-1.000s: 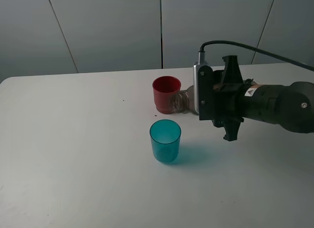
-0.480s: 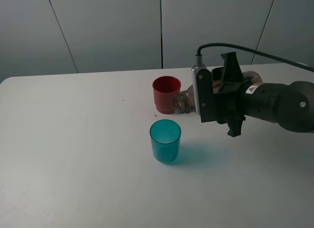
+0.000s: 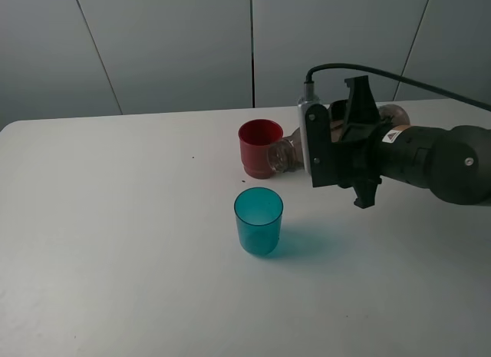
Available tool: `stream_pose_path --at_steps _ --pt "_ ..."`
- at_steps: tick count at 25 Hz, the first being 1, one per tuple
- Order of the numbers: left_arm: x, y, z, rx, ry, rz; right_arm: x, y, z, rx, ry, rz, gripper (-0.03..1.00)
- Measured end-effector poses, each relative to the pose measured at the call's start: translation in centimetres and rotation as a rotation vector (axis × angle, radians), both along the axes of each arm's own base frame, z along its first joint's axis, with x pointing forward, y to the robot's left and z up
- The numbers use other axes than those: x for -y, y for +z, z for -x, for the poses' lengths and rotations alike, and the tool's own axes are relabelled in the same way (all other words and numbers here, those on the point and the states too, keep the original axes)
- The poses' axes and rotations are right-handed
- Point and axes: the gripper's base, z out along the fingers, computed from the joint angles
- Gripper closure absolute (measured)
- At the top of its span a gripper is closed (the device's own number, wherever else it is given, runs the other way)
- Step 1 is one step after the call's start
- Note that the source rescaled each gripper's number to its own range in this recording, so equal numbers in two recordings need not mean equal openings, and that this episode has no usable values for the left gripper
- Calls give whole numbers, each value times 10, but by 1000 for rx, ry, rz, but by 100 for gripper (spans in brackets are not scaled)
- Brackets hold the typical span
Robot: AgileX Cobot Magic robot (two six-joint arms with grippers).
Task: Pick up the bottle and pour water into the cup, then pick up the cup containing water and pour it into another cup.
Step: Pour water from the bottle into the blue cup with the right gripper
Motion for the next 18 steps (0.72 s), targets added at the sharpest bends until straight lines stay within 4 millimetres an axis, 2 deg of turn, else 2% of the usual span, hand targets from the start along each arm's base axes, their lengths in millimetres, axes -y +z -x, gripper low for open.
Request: stream_pose_path --at_steps 18 --pt "0 0 0 0 0 0 -2 -2 -2 52 60 70 96"
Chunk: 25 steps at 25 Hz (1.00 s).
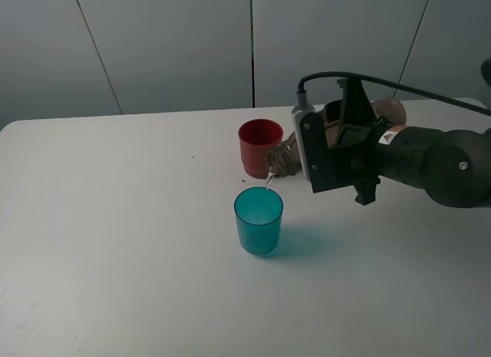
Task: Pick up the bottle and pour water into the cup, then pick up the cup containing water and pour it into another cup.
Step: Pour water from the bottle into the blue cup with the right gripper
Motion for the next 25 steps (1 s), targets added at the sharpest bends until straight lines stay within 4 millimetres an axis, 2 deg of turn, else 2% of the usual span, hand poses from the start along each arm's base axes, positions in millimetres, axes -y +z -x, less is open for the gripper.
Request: stream_pose_path --at_steps 25 --pt "0 0 0 0 0 0 -1 1 -1 38 46 63 96"
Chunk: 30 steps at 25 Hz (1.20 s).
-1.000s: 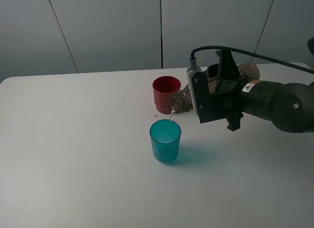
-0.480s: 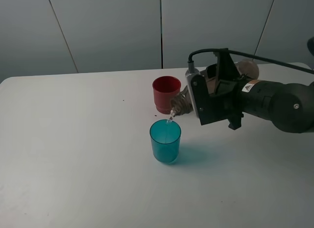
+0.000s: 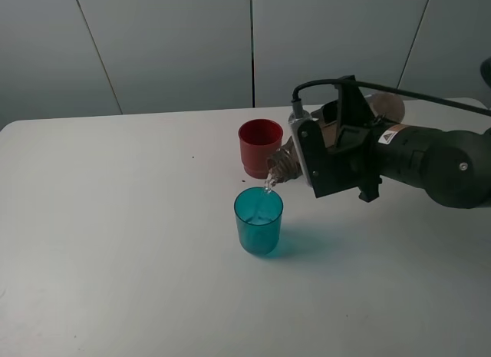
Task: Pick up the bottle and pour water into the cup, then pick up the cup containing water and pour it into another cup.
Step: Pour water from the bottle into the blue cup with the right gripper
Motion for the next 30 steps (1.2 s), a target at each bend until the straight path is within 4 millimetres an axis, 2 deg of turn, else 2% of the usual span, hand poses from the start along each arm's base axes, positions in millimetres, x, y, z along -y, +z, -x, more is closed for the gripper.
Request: stream_pose_path --at_steps 30 --pt "0 0 0 0 0 0 -4 10 -5 142 71 64 96"
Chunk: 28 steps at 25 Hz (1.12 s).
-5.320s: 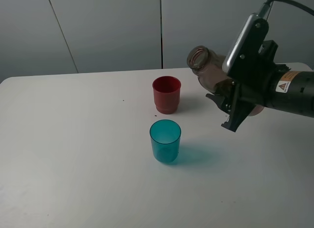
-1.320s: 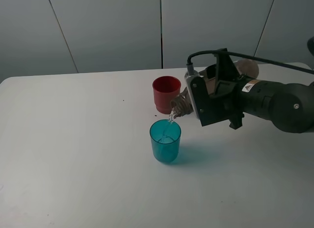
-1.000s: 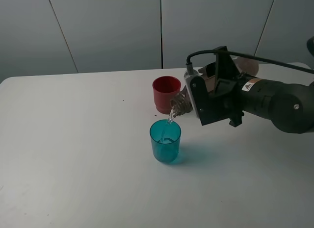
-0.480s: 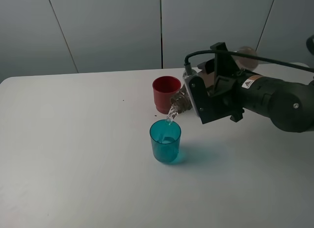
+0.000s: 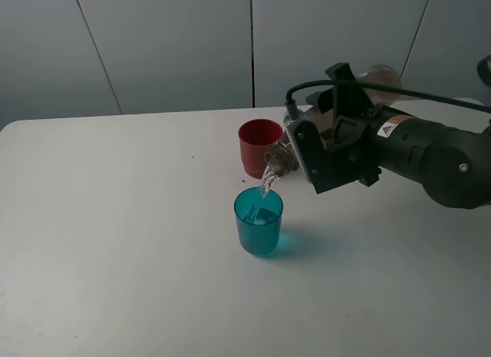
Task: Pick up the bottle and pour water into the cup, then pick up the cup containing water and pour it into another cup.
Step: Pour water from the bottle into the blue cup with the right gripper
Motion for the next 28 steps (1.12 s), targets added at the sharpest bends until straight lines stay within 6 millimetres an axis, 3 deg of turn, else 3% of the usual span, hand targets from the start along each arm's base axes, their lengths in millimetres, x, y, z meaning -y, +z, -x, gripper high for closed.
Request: stream_pose_path --at_steps 28 --pt "0 0 0 0 0 0 -1 8 -3 98 15 13 96"
